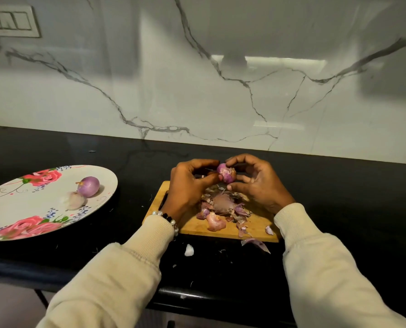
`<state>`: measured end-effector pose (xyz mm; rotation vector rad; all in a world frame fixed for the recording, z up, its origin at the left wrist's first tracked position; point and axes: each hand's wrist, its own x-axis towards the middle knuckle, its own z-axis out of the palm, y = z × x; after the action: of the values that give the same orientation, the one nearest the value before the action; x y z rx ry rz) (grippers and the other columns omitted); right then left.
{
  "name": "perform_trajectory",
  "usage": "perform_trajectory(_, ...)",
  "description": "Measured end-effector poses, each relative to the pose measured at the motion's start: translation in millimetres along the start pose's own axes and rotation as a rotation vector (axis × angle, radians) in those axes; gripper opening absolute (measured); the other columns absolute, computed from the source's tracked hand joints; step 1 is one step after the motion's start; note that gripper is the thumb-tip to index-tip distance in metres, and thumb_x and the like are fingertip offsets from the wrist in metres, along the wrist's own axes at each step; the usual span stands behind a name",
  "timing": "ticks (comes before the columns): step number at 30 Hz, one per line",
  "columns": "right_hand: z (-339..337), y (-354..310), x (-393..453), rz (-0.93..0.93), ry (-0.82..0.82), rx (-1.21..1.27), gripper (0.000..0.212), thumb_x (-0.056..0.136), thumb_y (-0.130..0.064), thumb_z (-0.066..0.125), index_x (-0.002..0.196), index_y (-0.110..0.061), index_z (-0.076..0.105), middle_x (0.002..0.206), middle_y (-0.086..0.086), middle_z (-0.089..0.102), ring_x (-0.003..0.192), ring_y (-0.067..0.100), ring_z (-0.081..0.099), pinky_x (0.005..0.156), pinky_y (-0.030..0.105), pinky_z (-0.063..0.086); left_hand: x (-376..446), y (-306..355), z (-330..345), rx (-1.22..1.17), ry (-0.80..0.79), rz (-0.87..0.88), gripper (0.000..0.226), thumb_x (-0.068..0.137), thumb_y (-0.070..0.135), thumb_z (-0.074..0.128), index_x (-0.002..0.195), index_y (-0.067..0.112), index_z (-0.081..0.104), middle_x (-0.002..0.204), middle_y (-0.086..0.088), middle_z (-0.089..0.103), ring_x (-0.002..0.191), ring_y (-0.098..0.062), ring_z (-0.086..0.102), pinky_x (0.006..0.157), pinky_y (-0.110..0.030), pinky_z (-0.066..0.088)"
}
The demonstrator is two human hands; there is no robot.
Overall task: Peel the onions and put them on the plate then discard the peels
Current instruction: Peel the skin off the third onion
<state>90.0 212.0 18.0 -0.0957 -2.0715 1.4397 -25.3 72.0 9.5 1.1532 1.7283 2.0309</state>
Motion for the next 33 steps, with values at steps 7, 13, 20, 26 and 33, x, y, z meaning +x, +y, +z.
perform_trajectory(7,-1,3,1,0.023,0.044,-0.053,0.051,0.067,0.004,0.084,0.111,-0.013,0.065,0.115,0.007,0.067,0.11,0.018,0.066,0.089,0.034,0.058,2,0,0,-0.098,-0.009,-0.076,0.029,0.081,0.007,0.075,0.11,0.01,0.072,0.101,-0.004,0.075,0.097,-0.02,0.071,0.087,-0.044,0.058)
perform_trajectory(13,-2,1,-1,0.044,0.086,-0.055,0.048,0.068,-0.012,0.085,0.114,-0.012,0.069,0.111,0.005,0.071,0.107,0.019,0.068,0.092,0.042,0.057,0,4,2,-0.23,-0.001,-0.146,0.022,0.089,0.007,0.066,0.11,0.002,0.071,0.101,-0.014,0.074,0.095,-0.028,0.071,0.085,-0.045,0.057)
perform_trajectory(20,-1,-2,-2,0.007,0.09,-0.175,0.051,0.064,-0.021,0.087,0.112,-0.022,0.072,0.11,-0.003,0.072,0.108,0.011,0.066,0.096,0.038,0.055,-2,6,2,-0.196,0.012,-0.115,0.023,0.084,0.007,0.072,0.106,0.0,0.072,0.097,-0.013,0.074,0.089,-0.027,0.073,0.08,-0.043,0.06)
perform_trajectory(26,3,-2,-2,-0.028,0.092,-0.33,0.05,0.064,-0.018,0.09,0.111,-0.019,0.073,0.108,-0.007,0.072,0.101,0.005,0.067,0.092,0.028,0.056,0,-3,0,0.31,0.082,0.201,0.008,0.083,0.005,0.074,0.089,0.01,0.077,0.086,0.001,0.072,0.076,-0.007,0.068,0.066,-0.016,0.054)
perform_trajectory(33,4,-2,-1,-0.058,0.101,-0.309,0.049,0.064,-0.015,0.09,0.11,-0.017,0.071,0.108,-0.007,0.07,0.1,0.003,0.065,0.085,0.018,0.055,6,-7,0,0.514,0.046,0.306,0.008,0.091,0.009,0.063,0.092,0.01,0.072,0.099,0.002,0.06,0.088,-0.005,0.058,0.075,-0.014,0.048)
